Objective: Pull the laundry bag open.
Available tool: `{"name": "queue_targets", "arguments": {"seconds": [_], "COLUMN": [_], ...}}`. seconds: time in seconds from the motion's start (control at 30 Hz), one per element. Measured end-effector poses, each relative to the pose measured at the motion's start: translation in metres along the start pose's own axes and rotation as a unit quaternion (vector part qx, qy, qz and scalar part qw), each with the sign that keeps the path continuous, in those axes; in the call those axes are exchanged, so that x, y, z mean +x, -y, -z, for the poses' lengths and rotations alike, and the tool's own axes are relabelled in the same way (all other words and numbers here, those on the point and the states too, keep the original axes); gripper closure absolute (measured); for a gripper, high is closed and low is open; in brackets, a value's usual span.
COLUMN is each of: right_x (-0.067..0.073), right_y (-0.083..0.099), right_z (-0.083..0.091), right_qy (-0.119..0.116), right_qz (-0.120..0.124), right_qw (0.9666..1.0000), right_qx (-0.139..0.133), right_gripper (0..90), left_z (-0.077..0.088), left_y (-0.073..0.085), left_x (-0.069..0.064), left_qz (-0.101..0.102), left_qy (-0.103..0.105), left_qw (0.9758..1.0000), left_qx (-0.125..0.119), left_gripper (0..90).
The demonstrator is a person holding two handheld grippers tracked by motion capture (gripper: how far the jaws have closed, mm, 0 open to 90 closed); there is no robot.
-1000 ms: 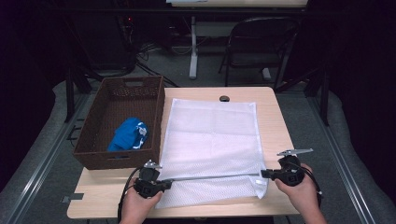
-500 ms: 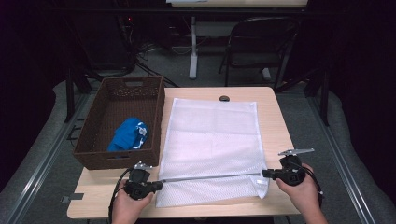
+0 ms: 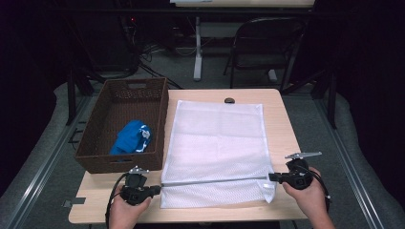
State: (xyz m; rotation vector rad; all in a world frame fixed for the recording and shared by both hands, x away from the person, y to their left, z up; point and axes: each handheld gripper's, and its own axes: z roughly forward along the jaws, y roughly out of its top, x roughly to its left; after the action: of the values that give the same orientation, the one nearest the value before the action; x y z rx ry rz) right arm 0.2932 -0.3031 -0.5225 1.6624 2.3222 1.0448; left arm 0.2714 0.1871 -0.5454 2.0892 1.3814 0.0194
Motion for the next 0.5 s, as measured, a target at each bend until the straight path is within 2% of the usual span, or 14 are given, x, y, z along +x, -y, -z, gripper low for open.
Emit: {"name": "queue_targets", "arguments": {"seconds": [0.23, 0.5], "right_x": [-0.0020, -0.0056], "right_y": [0.0003, 0.0013], "right_z": [-0.0017, -0.0046], "right_qy": [0.003, 0.007], "right_qz": [-0.001, -0.004], "right_qw": [1.0000, 0.9999], "right_qx": [0.004, 0.008], "right_gripper": [87.2, 87.0], "left_z": [0.0001, -0.0033], "left_y": [0.0026, 0.0045], "left_x": [-0.0014, -0.0032], "left_qz": [0.004, 0.000], "left_qy": [0.004, 0.010], "left_qw": [1.0000, 0.9999], "left_qx": [-0.001, 0.003], "left_gripper": [86.8, 86.7]}}
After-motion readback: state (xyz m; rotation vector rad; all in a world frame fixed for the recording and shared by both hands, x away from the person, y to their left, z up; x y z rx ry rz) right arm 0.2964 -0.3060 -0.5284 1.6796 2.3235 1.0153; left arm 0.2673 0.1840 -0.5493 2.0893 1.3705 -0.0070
